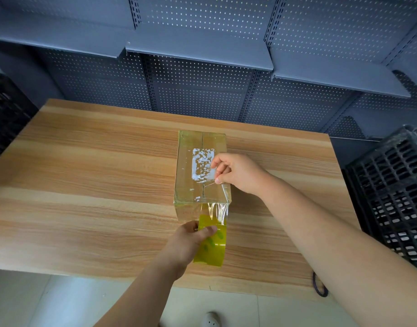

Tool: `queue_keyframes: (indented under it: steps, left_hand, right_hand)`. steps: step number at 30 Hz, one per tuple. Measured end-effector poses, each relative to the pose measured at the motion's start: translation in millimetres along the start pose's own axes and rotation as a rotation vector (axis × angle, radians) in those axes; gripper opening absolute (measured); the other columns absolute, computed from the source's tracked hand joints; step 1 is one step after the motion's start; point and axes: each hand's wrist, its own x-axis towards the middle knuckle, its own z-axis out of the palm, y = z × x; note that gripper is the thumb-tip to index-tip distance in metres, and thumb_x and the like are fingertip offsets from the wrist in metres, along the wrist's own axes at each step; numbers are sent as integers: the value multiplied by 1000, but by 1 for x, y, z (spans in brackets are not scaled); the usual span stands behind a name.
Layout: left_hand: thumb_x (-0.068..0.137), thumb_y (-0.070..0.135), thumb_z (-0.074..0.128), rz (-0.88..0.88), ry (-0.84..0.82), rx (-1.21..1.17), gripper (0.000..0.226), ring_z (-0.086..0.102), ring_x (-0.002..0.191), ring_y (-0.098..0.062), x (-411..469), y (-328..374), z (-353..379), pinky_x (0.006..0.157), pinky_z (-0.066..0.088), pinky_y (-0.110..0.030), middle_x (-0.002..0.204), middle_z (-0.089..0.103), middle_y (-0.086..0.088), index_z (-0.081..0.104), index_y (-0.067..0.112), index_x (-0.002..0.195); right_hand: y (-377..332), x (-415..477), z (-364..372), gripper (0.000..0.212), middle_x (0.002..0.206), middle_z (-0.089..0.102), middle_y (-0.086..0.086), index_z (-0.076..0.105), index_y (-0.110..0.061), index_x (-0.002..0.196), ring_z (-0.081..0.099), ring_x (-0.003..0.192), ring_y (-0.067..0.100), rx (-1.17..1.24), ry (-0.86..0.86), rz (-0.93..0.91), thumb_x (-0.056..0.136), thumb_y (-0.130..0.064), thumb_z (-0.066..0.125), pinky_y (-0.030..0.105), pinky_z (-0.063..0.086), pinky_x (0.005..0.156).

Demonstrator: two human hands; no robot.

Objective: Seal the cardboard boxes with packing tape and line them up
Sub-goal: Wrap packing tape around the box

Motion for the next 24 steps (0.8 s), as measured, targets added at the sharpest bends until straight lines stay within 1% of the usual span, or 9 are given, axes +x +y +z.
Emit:
queue_keyframes:
  steps: [2, 4, 7, 10, 14, 17, 20, 22, 24]
  left_hand:
    - [88, 32, 69, 0, 1, 1, 16, 66, 99, -22, 0, 1, 1, 78, 55, -34, 106, 72, -3, 67, 22, 102]
    - [89, 32, 68, 1, -1, 0, 17, 66, 100, -22, 0, 2, 2, 78, 54, -33, 107, 71, -2, 66, 23, 102]
    - [89, 33, 68, 2, -3, -2, 21, 65, 101, -23, 1, 3, 2, 79, 54, -34, 109, 70, -3, 66, 22, 106]
    - [90, 31, 66, 8, -5, -7, 20, 64, 100, -22, -1, 4, 4, 71, 53, -29, 109, 69, -4, 65, 20, 107]
    - [91, 30, 66, 11, -6, -15, 17, 64, 98, -21, -5, 6, 4, 67, 52, -27, 108, 69, -4, 65, 20, 106]
    - [91, 30, 66, 12, 1, -7, 20, 65, 98, -21, -7, 6, 4, 67, 51, -27, 108, 69, -4, 65, 20, 107]
    - [90, 31, 67, 17, 7, -16, 23, 66, 98, -25, -7, 6, 2, 69, 53, -29, 107, 71, -7, 67, 19, 109]
    - [90, 30, 67, 16, 7, -18, 24, 67, 98, -25, -7, 7, 1, 68, 54, -29, 106, 71, -7, 67, 18, 110]
    - [89, 31, 67, 12, 11, -10, 24, 67, 98, -26, -7, 6, -1, 73, 57, -33, 106, 72, -7, 67, 18, 109]
  right_hand:
    - [2, -1, 2, 28, 86, 68, -7, 65, -19, 104, 60, 65, -8, -22, 8, -10, 83, -1, 72, 14, 48, 69]
    - [2, -1, 4, 28, 84, 66, -11, 64, -21, 103, 58, 65, -11, -39, 17, -18, 84, -2, 72, 10, 44, 66]
    - [1, -1, 4, 28, 83, 66, -13, 64, -22, 104, 58, 67, -8, -75, 14, -33, 84, -4, 71, 15, 46, 69]
    - [-2, -1, 2, 28, 82, 65, -14, 65, -19, 107, 59, 71, -3, -95, 4, -37, 84, -4, 71, 24, 50, 76]
    - [-3, -1, 0, 30, 85, 66, -12, 65, -20, 107, 58, 69, -6, -74, 1, -30, 83, -3, 73, 18, 47, 72]
    - [-2, -2, -2, 30, 86, 67, -11, 65, -21, 105, 60, 70, -3, -38, 10, -25, 82, -4, 74, 21, 49, 74]
    - [-5, -3, -4, 31, 84, 67, -9, 64, -23, 102, 61, 69, -3, 17, 22, -38, 81, -2, 74, 24, 52, 76]
    - [-9, -3, -6, 31, 84, 67, -7, 63, -23, 100, 61, 68, -1, 31, 20, -44, 81, -1, 74, 23, 52, 74]
    - [-15, -5, -7, 30, 83, 67, -6, 63, -21, 100, 60, 68, 0, 35, 11, -51, 81, 0, 74, 21, 50, 73]
